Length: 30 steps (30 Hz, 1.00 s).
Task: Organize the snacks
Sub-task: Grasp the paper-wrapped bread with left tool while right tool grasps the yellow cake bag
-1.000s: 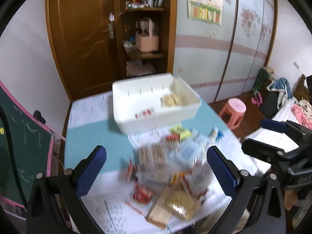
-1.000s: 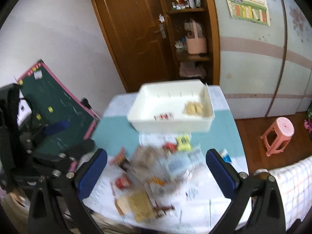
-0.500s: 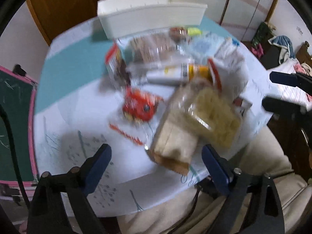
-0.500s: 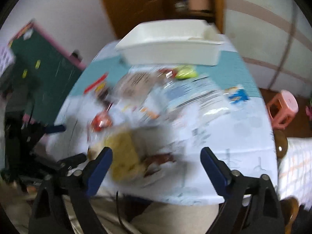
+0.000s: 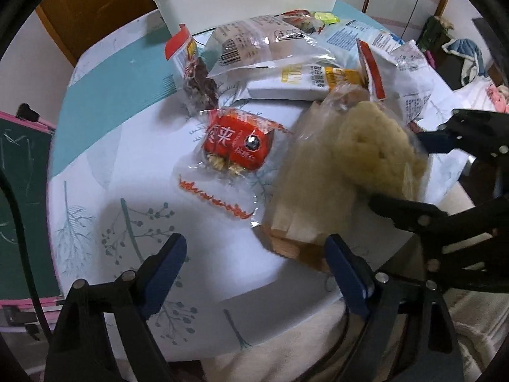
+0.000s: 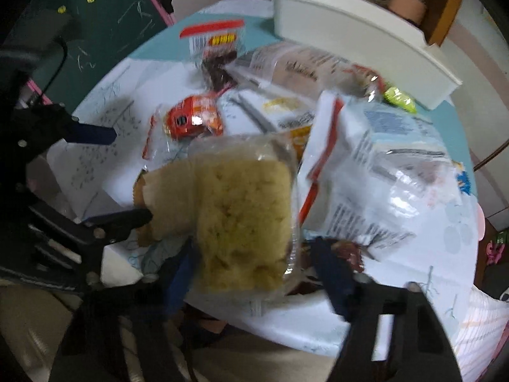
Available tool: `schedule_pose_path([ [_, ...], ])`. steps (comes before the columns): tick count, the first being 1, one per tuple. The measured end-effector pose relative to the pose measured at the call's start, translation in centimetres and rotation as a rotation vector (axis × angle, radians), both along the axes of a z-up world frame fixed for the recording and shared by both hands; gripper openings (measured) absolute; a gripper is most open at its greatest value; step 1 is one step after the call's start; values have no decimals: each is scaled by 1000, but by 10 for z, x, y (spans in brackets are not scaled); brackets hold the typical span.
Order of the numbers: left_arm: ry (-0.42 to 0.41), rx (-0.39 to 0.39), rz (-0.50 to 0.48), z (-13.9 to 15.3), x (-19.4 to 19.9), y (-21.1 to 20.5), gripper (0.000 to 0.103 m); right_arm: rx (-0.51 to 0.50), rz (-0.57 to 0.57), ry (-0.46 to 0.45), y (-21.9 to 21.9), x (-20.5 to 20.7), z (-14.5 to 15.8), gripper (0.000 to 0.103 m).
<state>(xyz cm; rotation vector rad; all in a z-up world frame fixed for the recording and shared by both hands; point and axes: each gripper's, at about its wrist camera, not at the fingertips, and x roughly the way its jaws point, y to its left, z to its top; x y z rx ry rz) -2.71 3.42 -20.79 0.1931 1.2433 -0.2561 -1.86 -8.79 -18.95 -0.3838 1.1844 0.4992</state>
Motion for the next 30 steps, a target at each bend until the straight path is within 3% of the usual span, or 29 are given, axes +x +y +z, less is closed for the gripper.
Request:
schedule_pose_path([
  [3, 0, -13, -7, 2, 3, -3, 88, 39, -10, 1, -6, 1, 3, 55],
  [11, 38, -65, -45, -3, 19, -25, 88, 175, -150, -19, -47, 14, 20, 54],
  [21, 26, -9, -89, -6, 32, -52, 87, 305, -199, -12, -63, 22, 30, 54],
  [25, 12, -10, -107, -1, 29, -59, 75, 324, -205, -13, -63, 22, 31, 54],
  [27, -2, -17, -116, 5, 26, -60, 57, 332, -209, -12, -66, 25, 30, 54],
  [30, -6, -8, -117, 9, 24, -65, 53, 349, -222, -10, -72, 29, 31, 54],
])
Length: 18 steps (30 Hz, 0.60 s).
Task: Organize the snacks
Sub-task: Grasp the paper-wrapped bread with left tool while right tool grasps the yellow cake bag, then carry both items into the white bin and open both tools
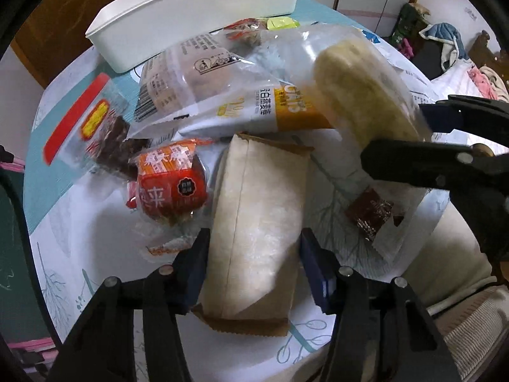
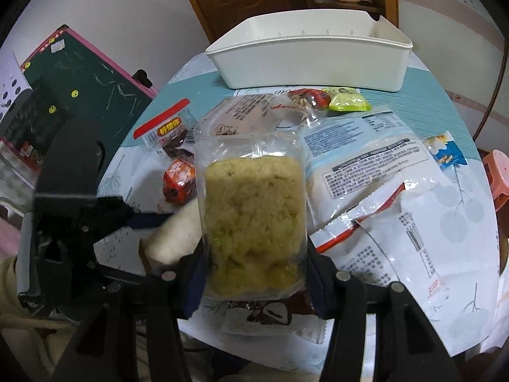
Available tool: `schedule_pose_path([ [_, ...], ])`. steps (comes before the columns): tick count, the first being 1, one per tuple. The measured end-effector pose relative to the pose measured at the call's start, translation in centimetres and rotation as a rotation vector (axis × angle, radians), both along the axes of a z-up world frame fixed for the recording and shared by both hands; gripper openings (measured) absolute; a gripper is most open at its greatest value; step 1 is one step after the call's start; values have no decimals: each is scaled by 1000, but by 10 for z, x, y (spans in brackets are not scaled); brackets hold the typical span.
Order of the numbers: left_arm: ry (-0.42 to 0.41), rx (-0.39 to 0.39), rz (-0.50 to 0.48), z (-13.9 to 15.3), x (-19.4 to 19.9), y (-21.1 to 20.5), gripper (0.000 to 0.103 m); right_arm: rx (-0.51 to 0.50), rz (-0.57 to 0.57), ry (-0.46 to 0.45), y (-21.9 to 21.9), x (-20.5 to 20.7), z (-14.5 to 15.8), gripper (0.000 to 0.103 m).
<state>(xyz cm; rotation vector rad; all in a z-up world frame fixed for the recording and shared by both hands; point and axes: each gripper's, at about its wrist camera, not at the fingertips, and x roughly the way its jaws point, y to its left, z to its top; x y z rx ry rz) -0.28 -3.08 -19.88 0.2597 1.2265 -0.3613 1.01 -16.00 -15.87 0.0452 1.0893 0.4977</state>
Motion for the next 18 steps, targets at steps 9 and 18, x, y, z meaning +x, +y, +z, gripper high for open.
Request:
schedule_pose_path([
  [9, -17, -72, 57, 22, -6, 8, 52, 57, -41, -31, -21, 0, 18, 54],
  [18, -199, -126, 121, 124, 13, 11, 53, 121, -76, -119, -38, 14, 70, 54],
])
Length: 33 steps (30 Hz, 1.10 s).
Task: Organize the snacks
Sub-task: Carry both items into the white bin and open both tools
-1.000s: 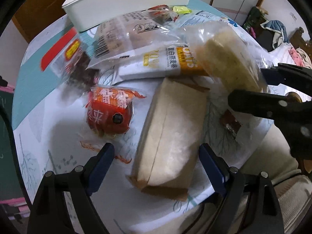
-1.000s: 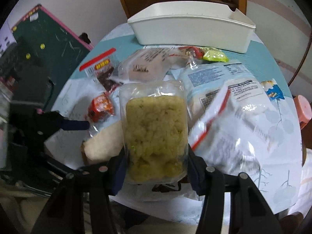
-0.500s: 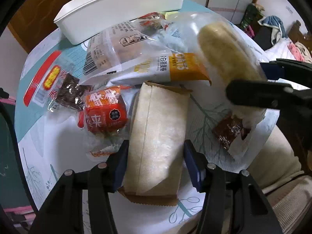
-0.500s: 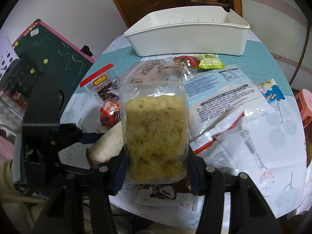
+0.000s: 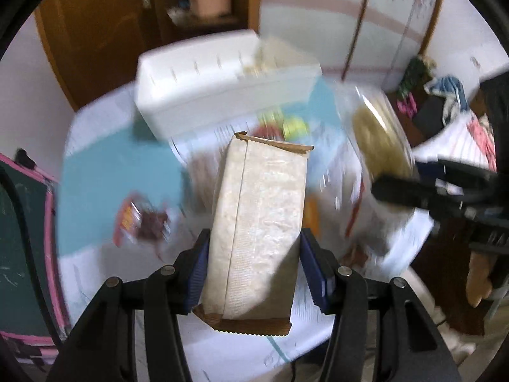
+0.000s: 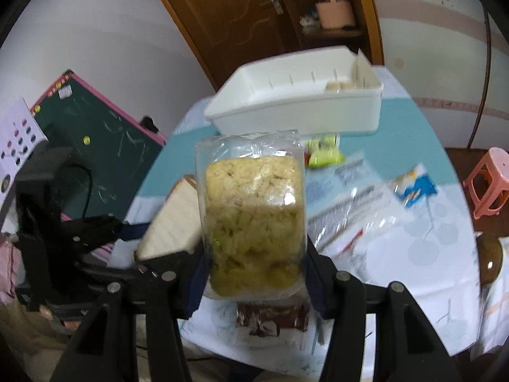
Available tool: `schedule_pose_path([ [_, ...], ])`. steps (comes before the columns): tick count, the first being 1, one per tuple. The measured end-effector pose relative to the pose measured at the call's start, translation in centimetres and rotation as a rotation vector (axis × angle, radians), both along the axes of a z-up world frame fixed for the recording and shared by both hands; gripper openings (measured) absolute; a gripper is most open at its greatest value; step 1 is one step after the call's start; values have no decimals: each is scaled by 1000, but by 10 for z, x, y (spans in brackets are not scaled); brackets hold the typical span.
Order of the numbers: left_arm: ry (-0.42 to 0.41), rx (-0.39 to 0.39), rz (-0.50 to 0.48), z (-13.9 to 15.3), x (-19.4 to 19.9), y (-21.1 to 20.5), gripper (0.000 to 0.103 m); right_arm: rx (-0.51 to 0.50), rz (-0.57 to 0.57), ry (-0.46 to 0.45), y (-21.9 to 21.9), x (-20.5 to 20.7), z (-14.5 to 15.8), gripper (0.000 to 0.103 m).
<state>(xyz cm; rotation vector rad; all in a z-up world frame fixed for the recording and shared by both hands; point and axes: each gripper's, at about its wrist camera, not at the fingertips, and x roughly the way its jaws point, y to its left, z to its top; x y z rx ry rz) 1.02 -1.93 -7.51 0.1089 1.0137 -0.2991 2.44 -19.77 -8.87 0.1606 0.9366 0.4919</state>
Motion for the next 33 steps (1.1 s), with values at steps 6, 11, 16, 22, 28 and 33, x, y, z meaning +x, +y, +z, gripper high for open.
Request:
schedule_pose_path([
  [6, -125, 13, 90, 76, 55, 12, 53, -27, -25, -86, -4, 40, 54, 54],
  [11, -204, 23, 122, 136, 111, 8, 53, -40, -65, -141, -5, 93, 105, 54],
  [16, -250, 34, 148, 170, 168, 3, 53, -37, -115, -197, -3, 151, 150, 54],
  [22, -249, 52, 176, 169, 240, 0, 53, -28, -187, -185, 0, 222, 158, 54],
  [28, -188, 72, 220, 125, 292, 5, 56, -102, -211, -111, 14, 276, 121, 54],
  [33, -116, 77, 215, 90, 315, 7, 98, -123, -238, -32, 14, 299, 86, 58],
])
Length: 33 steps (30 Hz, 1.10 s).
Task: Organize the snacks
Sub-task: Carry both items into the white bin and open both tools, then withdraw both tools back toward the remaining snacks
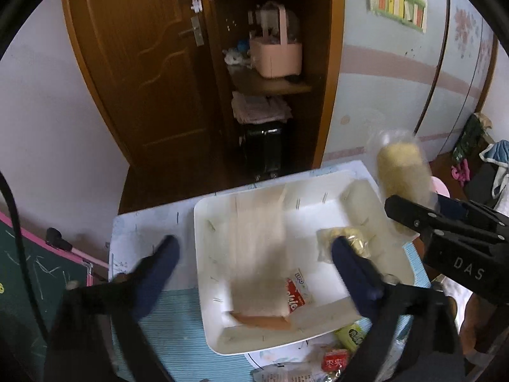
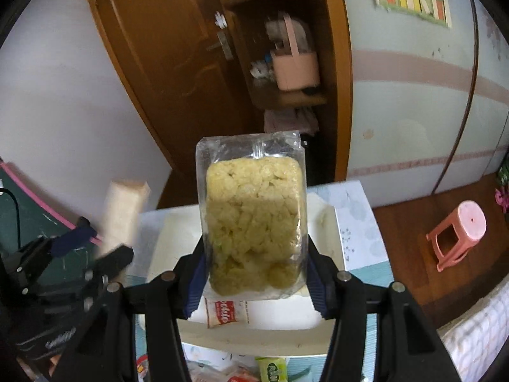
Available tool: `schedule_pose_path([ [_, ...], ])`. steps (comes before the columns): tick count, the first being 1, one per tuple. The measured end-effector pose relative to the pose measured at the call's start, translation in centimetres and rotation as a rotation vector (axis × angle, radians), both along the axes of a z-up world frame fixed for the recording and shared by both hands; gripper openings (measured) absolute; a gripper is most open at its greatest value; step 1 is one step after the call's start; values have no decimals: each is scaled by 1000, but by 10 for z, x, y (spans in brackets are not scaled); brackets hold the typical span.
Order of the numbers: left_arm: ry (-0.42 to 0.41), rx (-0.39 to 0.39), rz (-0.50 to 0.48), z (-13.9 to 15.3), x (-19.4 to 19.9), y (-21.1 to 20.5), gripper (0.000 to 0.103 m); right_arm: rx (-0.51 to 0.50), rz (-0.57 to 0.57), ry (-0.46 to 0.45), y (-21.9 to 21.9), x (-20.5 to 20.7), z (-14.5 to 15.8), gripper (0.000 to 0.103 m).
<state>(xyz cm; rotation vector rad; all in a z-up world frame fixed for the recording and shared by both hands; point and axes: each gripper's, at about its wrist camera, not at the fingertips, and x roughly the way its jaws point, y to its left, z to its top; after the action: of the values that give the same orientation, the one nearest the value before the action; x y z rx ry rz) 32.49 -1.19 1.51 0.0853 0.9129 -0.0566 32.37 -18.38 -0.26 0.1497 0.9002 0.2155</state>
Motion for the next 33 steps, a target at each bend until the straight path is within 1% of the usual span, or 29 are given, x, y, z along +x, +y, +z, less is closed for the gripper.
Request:
schedule_pose_path([
  [3, 25, -14, 8, -12, 1, 4, 98, 21, -14, 15, -6, 3, -10, 82],
  [4, 30, -13, 14, -14, 1, 5, 98, 24, -16, 12, -8, 3, -10, 84],
  [8, 36, -5, 26, -19, -3, 8, 98, 33, -16, 16, -13, -3, -8, 85],
  [12, 34, -19, 38, -16, -15, 16, 98, 33, -13, 16, -15, -13, -2, 85],
  [14, 33, -24, 45, -12, -20, 18, 98, 24, -12, 11, -14, -19, 3, 85],
  [18, 15, -22, 48, 0, -43, 23, 98, 36, -7, 16, -13, -34, 13, 85],
  [21, 1, -15, 50, 11, -59, 27, 98, 18, -8, 5, -10, -48, 24, 85],
  [29, -53, -21, 57, 49, -118, 43, 98, -14, 2, -44, -9, -107, 59, 85],
  [33, -82, -29, 46, 61, -151, 51, 98, -23, 21, -70, -12, -145, 71, 85],
])
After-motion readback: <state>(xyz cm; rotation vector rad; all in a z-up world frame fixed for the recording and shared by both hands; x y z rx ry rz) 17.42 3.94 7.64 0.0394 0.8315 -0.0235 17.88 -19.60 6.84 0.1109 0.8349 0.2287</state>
